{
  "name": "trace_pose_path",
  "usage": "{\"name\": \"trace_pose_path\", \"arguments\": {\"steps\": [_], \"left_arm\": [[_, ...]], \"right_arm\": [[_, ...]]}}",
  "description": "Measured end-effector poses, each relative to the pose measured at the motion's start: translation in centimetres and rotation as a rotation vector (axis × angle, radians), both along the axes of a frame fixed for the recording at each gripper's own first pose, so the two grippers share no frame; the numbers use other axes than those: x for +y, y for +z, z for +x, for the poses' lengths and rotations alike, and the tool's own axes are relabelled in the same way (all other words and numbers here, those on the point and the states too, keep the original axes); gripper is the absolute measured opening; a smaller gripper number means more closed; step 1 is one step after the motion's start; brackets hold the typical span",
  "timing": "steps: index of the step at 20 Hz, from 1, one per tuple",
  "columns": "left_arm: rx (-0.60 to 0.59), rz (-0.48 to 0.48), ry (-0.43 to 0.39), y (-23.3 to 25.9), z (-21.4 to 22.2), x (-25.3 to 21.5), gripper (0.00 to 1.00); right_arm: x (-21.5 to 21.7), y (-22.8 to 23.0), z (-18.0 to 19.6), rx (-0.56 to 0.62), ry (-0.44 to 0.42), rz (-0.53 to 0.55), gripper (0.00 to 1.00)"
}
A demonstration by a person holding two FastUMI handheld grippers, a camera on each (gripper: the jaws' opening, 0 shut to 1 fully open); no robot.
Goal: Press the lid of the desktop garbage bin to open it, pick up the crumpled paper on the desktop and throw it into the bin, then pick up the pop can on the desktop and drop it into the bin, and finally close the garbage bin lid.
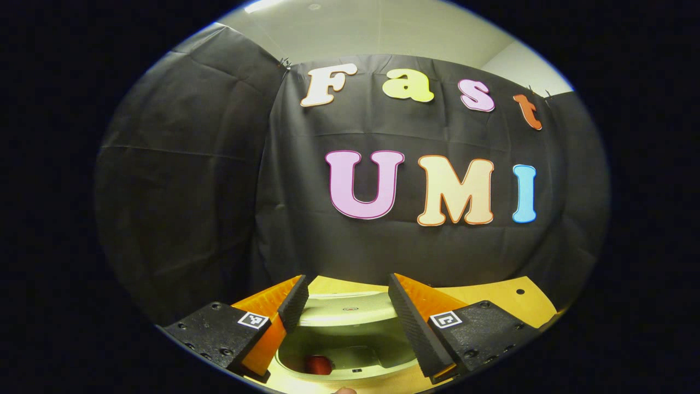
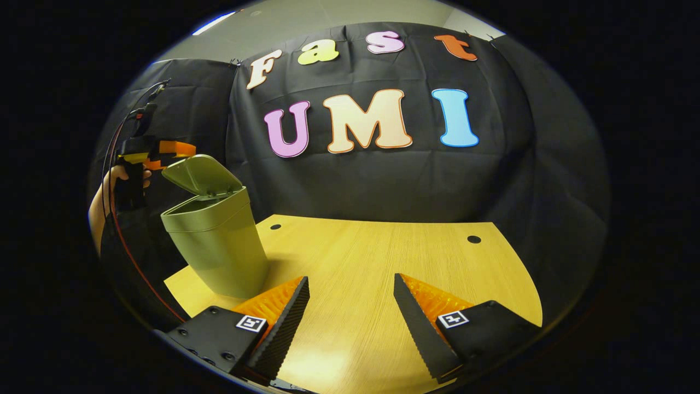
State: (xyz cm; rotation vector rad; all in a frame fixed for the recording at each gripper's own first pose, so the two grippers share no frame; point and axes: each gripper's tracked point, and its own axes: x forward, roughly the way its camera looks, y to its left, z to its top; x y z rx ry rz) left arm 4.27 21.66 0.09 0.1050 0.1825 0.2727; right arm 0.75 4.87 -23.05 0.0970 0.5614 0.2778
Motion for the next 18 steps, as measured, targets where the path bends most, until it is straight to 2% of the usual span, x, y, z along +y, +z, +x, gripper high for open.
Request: {"name": "trace_pose_path", "arguments": {"steps": [1,4,6,9,10,11,18], "left_arm": [[0.002,-0.004,-0.001,-0.5,-0.4,-0.2,0.92],[0.01,-0.015,0.001,-2.0,-1.3,-0.3,0.9],[0.034,-0.006,-0.006,-3.5,-2.0,-0.6,0.91],[0.056,-0.022,-0.01,-5.0,-2.5,-0.5,0.91],[0.069,-0.036,-0.005,-5.8,-2.8,-0.4,0.91],[0.078,-0.043,-0.003,-6.3,-2.9,-0.4,0.91],[0.155,-0.019,-0.011,-9.2,-3.5,-0.3,0.93]], "right_arm": [[0.0,-0.1,-0.1,0.002,0.001,-0.002,0.95],[0.2,-0.2,-0.3,0.006,0.007,-0.005,0.98],[0.3,-0.4,-0.4,0.01,0.014,-0.011,0.95],[0.6,-0.5,-0.6,0.018,0.025,-0.018,0.98],[0.8,-0.6,-0.6,0.021,0.03,-0.02,0.95],[0.9,-0.8,-0.7,0.024,0.033,-0.023,0.98],[1.7,-0.9,-1.0,0.029,0.052,-0.022,0.95]]}}
